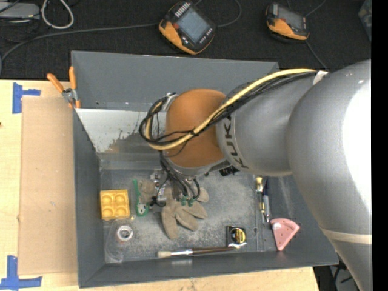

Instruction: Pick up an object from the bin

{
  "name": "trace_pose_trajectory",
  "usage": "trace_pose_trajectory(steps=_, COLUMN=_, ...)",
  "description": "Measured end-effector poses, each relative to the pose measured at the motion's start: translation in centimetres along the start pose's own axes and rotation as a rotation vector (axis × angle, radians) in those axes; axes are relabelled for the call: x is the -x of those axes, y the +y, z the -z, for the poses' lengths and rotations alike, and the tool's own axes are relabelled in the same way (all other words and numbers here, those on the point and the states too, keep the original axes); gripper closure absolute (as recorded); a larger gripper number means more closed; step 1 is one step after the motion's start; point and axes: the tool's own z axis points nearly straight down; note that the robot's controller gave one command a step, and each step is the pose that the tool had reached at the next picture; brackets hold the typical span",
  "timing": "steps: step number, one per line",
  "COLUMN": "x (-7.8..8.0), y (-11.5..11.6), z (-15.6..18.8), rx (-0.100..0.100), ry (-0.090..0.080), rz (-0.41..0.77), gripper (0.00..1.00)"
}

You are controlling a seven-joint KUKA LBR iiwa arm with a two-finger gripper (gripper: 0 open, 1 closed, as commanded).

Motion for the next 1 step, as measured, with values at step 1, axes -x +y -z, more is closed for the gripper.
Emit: trace_pose_trajectory(steps=1, x=-1.61, y=-1.85, z=8.29, rx=-0.001, ry=0.005, rz=-0.028, gripper=1.00)
